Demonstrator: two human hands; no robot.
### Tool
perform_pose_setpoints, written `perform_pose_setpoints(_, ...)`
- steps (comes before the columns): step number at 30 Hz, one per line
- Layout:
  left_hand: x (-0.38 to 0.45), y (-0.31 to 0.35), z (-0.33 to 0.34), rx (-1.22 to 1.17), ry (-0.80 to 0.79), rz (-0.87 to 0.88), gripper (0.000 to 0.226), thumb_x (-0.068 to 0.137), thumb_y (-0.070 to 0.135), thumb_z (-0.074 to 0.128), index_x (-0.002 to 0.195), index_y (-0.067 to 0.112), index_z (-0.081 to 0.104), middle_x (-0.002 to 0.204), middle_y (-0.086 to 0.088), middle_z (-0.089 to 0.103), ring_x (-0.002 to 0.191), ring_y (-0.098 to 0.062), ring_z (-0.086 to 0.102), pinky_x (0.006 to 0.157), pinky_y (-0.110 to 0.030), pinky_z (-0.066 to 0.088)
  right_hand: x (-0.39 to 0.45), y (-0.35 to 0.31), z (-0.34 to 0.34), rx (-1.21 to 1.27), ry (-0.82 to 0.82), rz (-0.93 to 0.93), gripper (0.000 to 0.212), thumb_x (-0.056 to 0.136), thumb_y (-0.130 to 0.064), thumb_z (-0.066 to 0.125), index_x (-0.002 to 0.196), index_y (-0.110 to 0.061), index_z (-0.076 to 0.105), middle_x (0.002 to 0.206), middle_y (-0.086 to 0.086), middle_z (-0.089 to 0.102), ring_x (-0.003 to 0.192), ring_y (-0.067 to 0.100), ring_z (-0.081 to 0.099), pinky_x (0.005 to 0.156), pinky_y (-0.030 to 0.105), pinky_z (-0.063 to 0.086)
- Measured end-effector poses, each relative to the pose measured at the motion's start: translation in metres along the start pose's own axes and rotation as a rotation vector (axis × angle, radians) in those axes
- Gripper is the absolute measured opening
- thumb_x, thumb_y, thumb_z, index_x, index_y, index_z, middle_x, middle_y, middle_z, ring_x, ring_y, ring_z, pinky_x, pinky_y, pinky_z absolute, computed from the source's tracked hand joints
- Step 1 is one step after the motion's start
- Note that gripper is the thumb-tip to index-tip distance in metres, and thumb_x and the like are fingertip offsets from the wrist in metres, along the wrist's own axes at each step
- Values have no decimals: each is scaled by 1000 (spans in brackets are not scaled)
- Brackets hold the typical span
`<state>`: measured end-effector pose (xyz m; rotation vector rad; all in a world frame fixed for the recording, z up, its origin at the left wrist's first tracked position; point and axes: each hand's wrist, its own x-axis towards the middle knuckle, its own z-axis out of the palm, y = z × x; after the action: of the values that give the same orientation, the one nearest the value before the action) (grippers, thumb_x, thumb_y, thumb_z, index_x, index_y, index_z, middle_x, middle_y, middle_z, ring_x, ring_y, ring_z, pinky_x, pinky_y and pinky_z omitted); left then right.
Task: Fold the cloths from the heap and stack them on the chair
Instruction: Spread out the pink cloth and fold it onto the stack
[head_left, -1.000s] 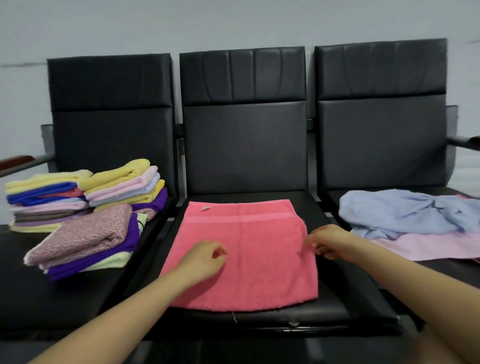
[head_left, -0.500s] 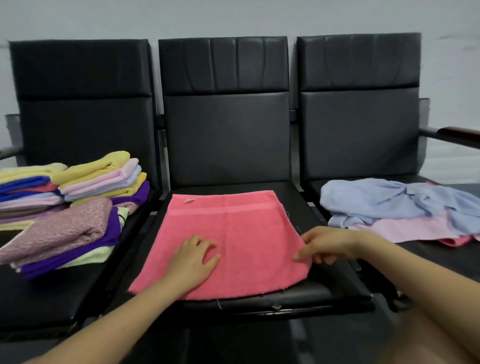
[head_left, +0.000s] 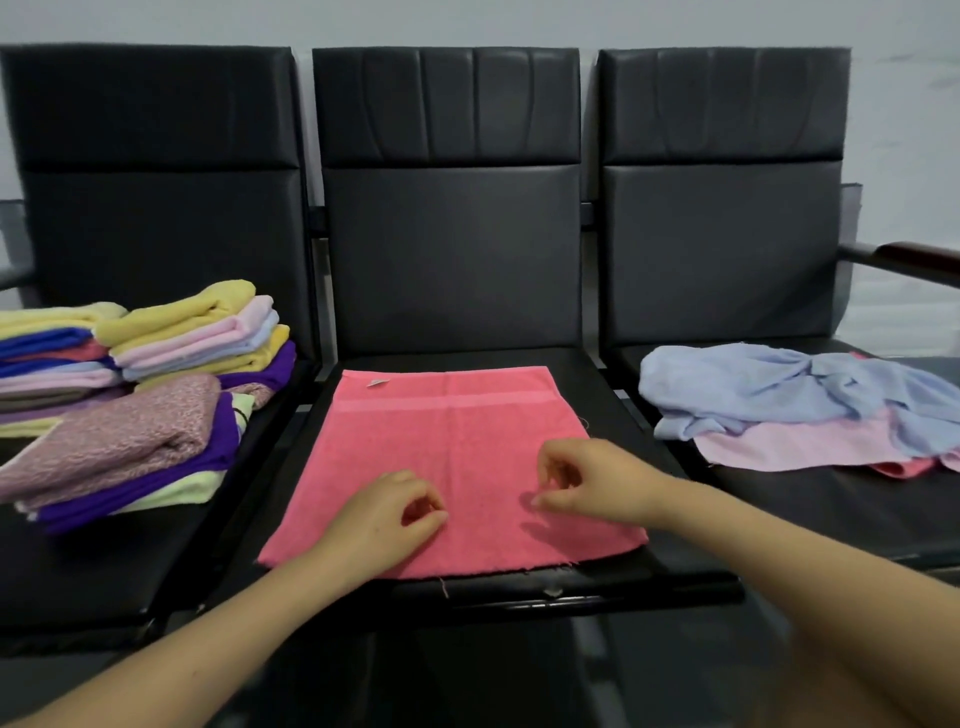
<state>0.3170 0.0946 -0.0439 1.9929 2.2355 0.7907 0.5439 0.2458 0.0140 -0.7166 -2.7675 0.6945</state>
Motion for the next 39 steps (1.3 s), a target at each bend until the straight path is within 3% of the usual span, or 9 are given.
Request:
perform_pose_setpoints(4, -3, 3, -3, -38, -101, 64, 43, 75, 60, 44, 89, 29, 69, 82, 18, 53, 83, -5, 53, 78, -30, 47, 3, -27, 44, -205, -236, -314, 35, 76, -42, 77, 97, -27, 53, 94, -10, 50, 82, 8, 47, 74, 29, 40)
perform_pose_setpoints(9, -9, -2, -12, -53, -159, 111, 44, 79, 61, 43, 93, 28, 69, 81, 23, 49, 82, 6, 47, 77, -18, 40, 16, -31, 65, -239, -144, -549, 24, 89, -32, 63, 99, -12, 56, 98, 5, 55, 87, 21, 50, 71, 32, 39)
perform_pose_setpoints(18, -1, -8, -10, 141, -158, 136, 44, 78, 66, 29, 75, 24, 43, 73, 13, 39, 75, -7, 40, 69, -30, 35, 49, -28, 53, 177, -148, -166, 19, 96, -25, 57, 81, -29, 46, 70, -14, 53, 62, 2, 45, 67, 24, 42)
perform_pose_setpoints(22, 11, -13, -18, 58, -80, 48, 44, 77, 66, 23, 74, 26, 42, 68, 11, 47, 71, -17, 51, 66, -37, 39, 53, -28, 48, 11, -235, -172, 25, 86, -37, 70, 81, -30, 46, 69, -13, 46, 61, 3, 41, 60, 20, 34)
perform_pose_setpoints(26, 25, -23, -40, 24, -59, 11, 44, 81, 67, 50, 81, 24, 58, 72, 5, 60, 69, -10, 55, 68, -32, 42, 65, -17, 25, -32, -279, -63, 36, 88, -34, 67, 63, -22, 45, 63, -10, 46, 57, 4, 41, 58, 20, 35)
perform_pose_setpoints(30, 30, -54, -61, 118, -154, -24, 76, 58, 96, 37, 63, 20, 42, 59, 9, 47, 55, -8, 41, 57, -29, 33, 67, 19, -8, 5, -160, 28, 45, 90, -32, 66, 58, -19, 37, 54, -12, 37, 52, 3, 35, 55, 19, 32)
perform_pose_setpoints(33, 24, -82, -70, -30, -112, -108, 69, 65, 85, 53, 56, 18, 47, 55, 7, 45, 54, -7, 41, 59, -29, 36, 60, 53, -19, 73, -94, 111, 46, 90, -30, 66, 58, -17, 36, 57, -9, 36, 56, 6, 35, 58, 26, 31)
perform_pose_setpoints(35, 19, -95, -73, -169, -37, -207, 36, 80, 51, 70, 68, 17, 68, 67, 2, 64, 66, -11, 58, 67, -24, 43, 53, 67, -20, 204, -87, 179, 44, 90, -36, 66, 64, -6, 46, 65, -3, 43, 63, 8, 41, 62, 26, 33)
perform_pose_setpoints(39, 6, -86, -70, -477, 36, -361, 16, 95, 19, 58, 92, 17, 74, 87, 7, 75, 81, -2, 66, 74, -13, 48, 42, 62, -16, 749, 24, 232, 21, 98, -20, 54, 91, -4, 66, 81, -1, 68, 75, 9, 62, 67, 19, 47)
